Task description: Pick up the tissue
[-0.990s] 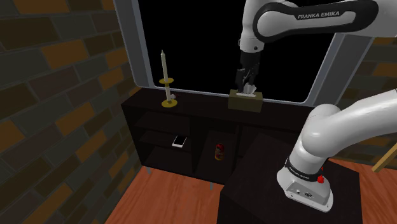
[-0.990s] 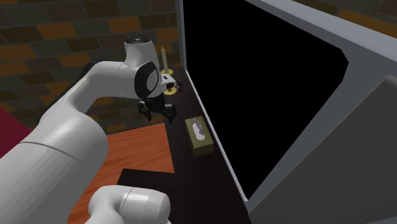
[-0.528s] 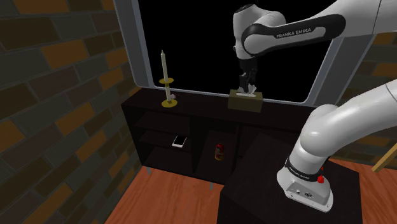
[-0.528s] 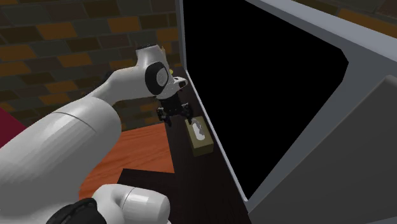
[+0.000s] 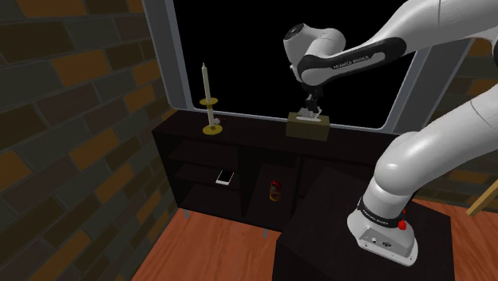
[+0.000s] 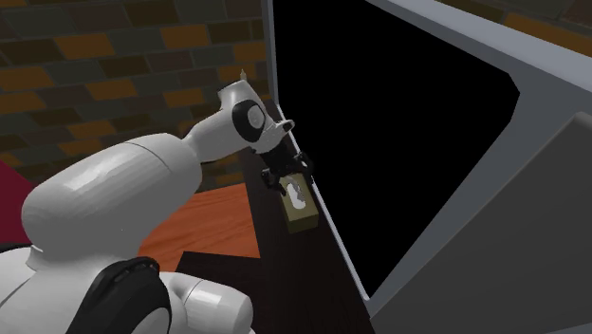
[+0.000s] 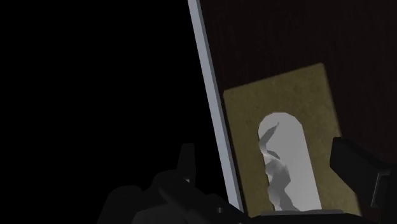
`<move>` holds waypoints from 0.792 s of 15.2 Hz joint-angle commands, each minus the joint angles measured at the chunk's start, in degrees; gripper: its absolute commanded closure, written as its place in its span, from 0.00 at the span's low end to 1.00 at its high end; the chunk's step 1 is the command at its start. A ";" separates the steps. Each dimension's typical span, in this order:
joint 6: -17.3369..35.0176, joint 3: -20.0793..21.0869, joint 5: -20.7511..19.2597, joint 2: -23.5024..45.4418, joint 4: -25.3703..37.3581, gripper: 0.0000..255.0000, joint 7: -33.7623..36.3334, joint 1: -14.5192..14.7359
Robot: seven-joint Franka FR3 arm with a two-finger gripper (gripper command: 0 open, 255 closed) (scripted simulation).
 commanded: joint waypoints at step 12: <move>4.64 -0.50 -1.68 1.72 -3.55 1.00 2.30 -0.40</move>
